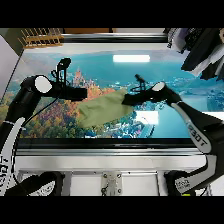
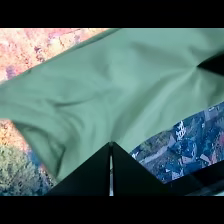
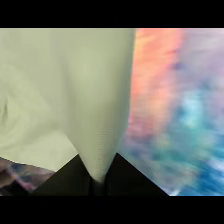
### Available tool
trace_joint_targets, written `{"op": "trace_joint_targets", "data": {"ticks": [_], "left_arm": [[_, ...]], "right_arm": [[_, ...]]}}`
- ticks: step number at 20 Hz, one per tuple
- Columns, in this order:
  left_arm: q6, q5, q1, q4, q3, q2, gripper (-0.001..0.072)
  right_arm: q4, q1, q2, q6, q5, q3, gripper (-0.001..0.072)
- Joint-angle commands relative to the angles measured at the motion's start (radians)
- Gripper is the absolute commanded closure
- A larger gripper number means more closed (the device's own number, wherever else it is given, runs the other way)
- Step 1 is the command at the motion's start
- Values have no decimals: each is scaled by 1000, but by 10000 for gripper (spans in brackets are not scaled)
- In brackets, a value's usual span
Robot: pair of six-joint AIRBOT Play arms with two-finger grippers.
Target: Fold the clothes and pants, and hang the long-sleeved shirts on hangers.
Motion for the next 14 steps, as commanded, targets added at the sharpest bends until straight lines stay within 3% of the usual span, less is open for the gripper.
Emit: {"op": "trace_joint_targets", "data": {"ticks": [1, 4, 8, 14], "left_arm": [[0, -7, 0, 0, 0, 0, 701], [0, -7, 0, 0, 0, 0, 701], [0, -8, 0, -1, 0, 0, 701], [-11, -7, 0, -1, 0, 0, 701]], "right_arm": [[-324, -237, 169, 167, 48, 8, 699], [-507, -497, 278, 254, 109, 8, 699], [-550, -814, 346, 328, 154, -26, 699], [-557, -961, 464, 452, 153, -298, 699]]}}
